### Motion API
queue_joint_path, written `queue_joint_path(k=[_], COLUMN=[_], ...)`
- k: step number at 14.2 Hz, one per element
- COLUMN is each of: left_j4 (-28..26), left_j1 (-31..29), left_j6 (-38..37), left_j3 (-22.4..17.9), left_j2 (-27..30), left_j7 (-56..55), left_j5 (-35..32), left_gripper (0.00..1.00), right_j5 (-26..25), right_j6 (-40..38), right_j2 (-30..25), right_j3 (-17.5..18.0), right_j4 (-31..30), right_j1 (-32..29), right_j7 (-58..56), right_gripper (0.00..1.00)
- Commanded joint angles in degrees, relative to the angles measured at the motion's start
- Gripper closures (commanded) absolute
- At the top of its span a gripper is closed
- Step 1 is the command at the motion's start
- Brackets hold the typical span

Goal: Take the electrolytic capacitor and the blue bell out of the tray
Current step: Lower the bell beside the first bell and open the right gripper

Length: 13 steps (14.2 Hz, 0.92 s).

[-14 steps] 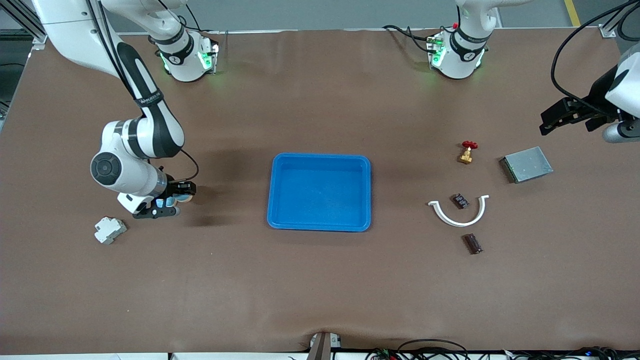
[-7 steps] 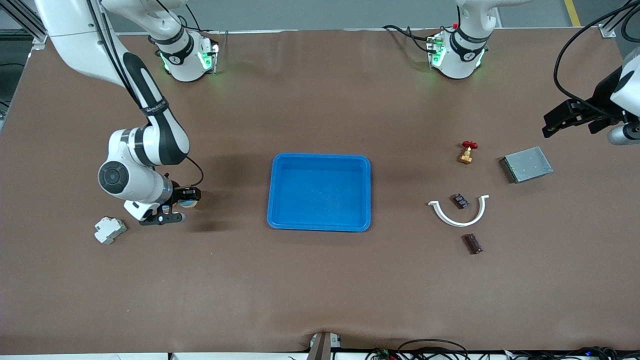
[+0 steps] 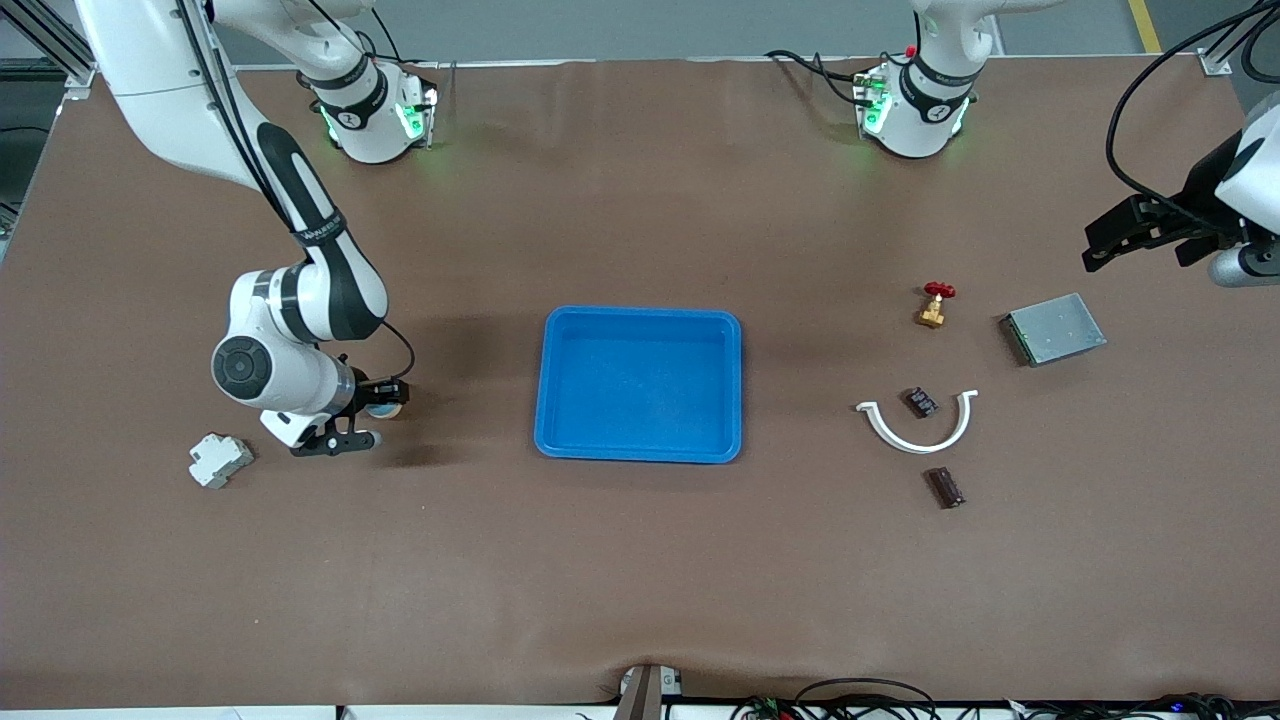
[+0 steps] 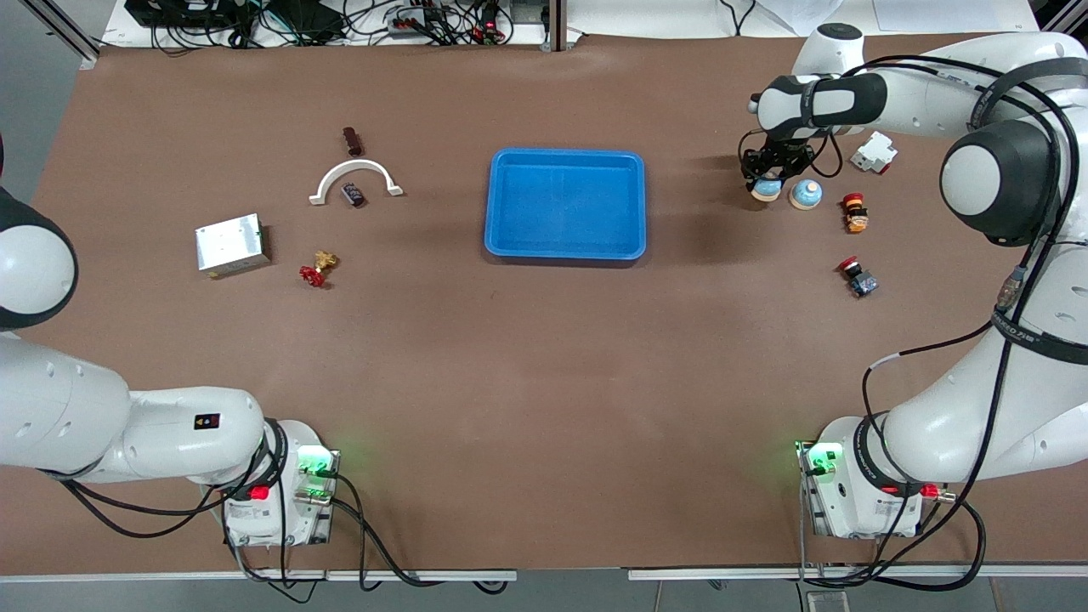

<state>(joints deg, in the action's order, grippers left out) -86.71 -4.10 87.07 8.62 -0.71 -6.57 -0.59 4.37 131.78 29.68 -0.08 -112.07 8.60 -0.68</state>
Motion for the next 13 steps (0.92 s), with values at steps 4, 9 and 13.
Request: queue_joint_path(k=[4, 9, 13], left_j4=[1.01, 1.01, 1.01], left_j1=[-0.04, 0.05, 0.14], left_j6=[-1.29, -1.20, -1.20], left_j3=[0.08, 0.43, 0.52], left_j2=[0.27, -0.35, -0.43], left_j7=[1.29, 0.85, 0.50], left_j5=[0.50, 0.24, 0.24], left_gripper=[0.00, 0.00, 0.00], right_j5=[0.46, 0.37, 0.37], right_j6=[0.23, 1.02, 0.85], right_j2=[2.40, 2.76, 2.58], right_j3=[-0.01, -0.01, -0.01], right_j4=[1.77, 1.77, 1.77], right_j1=[0.89, 0.89, 0.81], right_j7=[-0.03, -0.03, -0.03], right_gripper=[0.97, 0.59, 0.00])
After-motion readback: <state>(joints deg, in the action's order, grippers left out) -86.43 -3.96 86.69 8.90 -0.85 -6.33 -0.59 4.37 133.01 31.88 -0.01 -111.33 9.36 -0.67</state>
